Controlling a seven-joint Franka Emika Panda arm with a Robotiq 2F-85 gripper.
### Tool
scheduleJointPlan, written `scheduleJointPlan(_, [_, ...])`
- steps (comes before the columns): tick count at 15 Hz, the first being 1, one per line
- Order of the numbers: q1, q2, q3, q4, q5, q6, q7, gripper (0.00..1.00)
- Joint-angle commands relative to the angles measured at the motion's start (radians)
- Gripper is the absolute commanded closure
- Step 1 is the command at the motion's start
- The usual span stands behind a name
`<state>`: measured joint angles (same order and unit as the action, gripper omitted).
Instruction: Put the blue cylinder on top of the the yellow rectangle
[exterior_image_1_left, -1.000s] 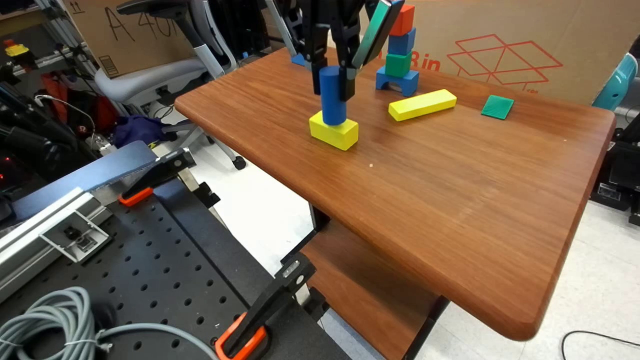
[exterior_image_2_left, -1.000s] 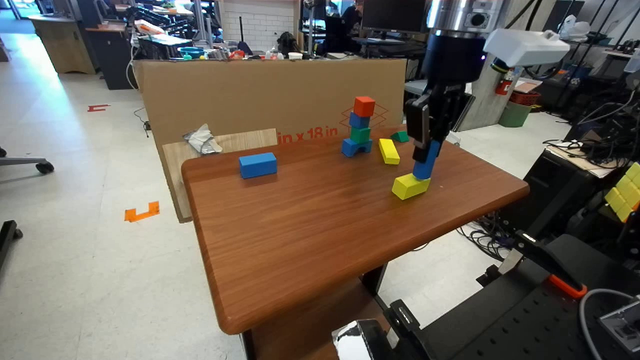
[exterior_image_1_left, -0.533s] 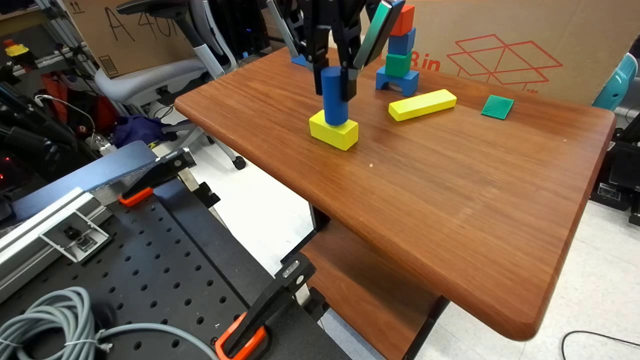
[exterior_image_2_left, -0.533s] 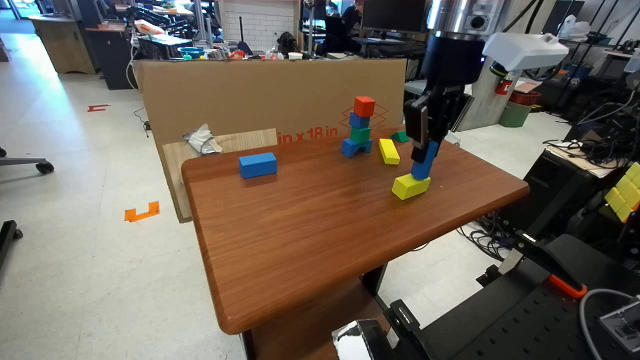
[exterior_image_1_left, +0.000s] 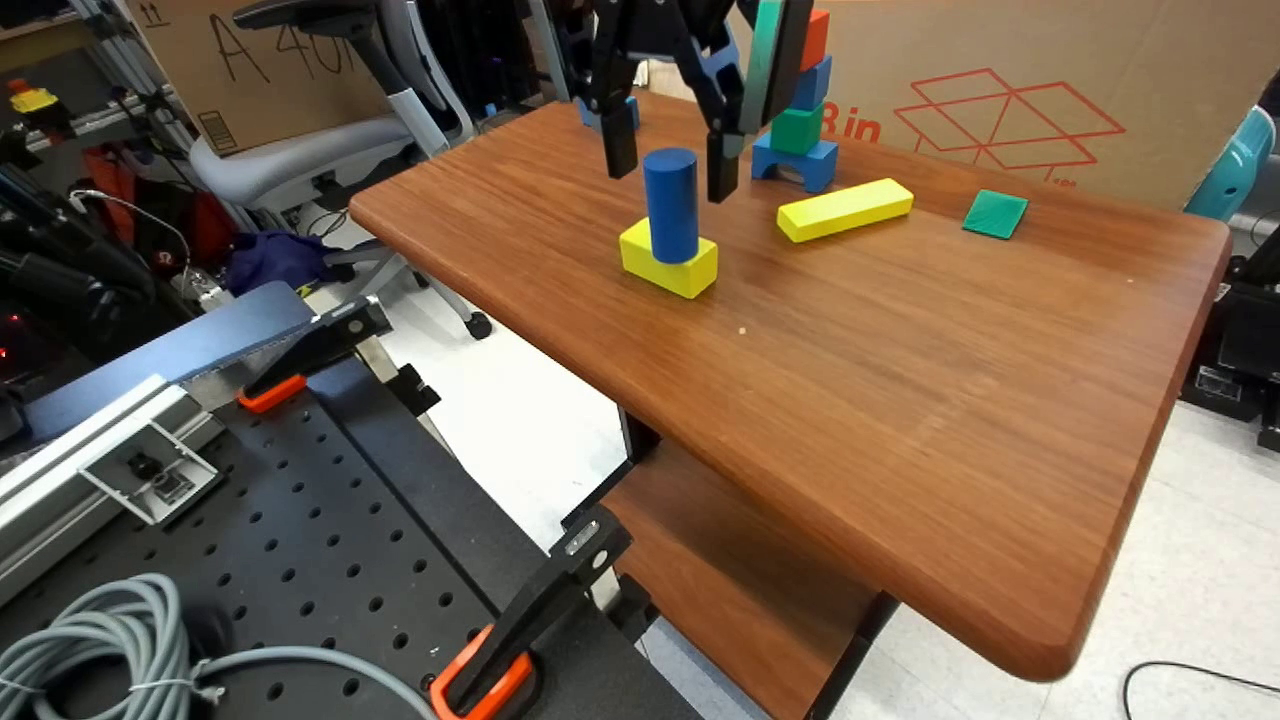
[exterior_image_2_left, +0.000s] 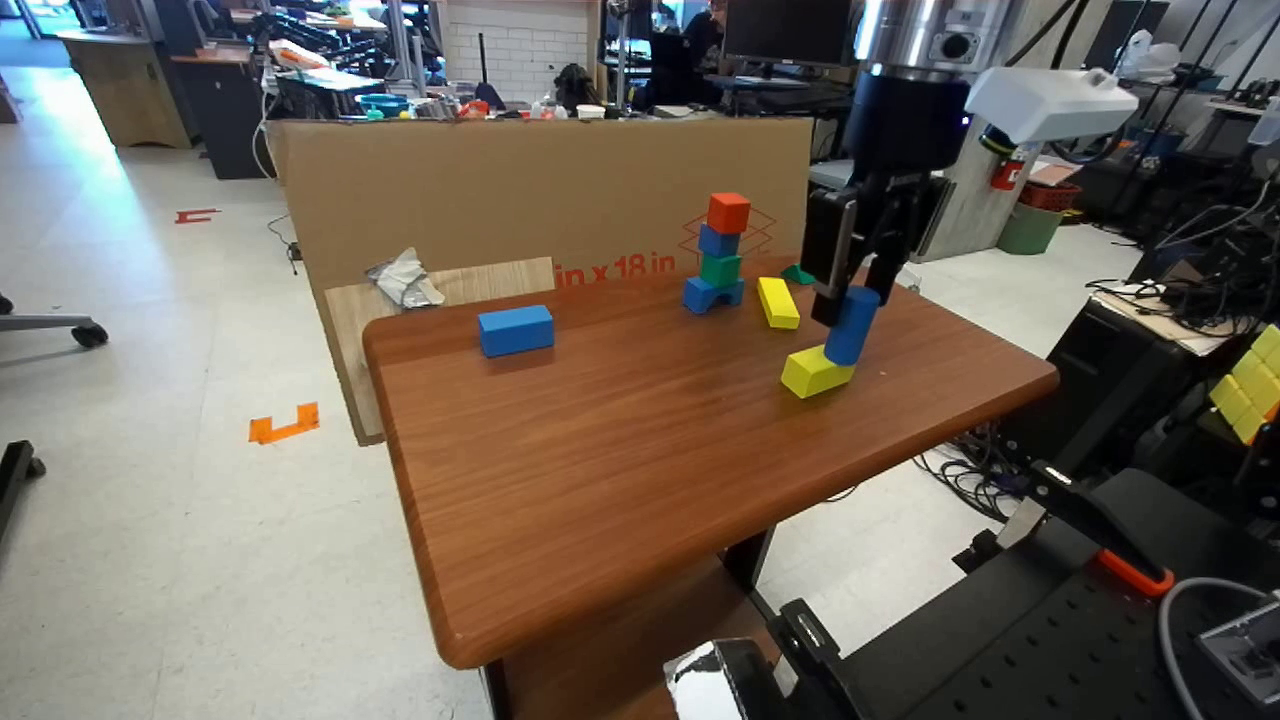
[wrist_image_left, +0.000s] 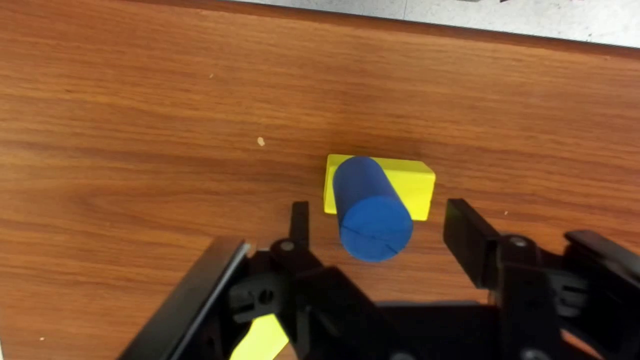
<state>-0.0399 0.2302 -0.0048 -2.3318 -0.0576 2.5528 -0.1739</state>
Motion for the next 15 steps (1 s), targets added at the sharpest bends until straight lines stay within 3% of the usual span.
scheduleJointPlan(1, [0.006, -0.013, -0.003, 0.002, -0.013, 0.012, 0.014, 0.01])
scheduleJointPlan(6, [0.008, -0.033, -0.011, 0.102, -0.019, -0.052, 0.042, 0.0])
scheduleJointPlan(11, [0.004, -0.013, -0.028, 0.246, -0.023, -0.201, 0.103, 0.0])
scheduleJointPlan(13, [-0.009, -0.008, -0.025, 0.281, 0.008, -0.293, 0.061, 0.0])
scheduleJointPlan(14, [-0.003, -0.015, -0.022, 0.241, 0.002, -0.217, 0.074, 0.0])
scheduleJointPlan(15, [-0.005, -0.015, -0.023, 0.253, 0.002, -0.247, 0.074, 0.0])
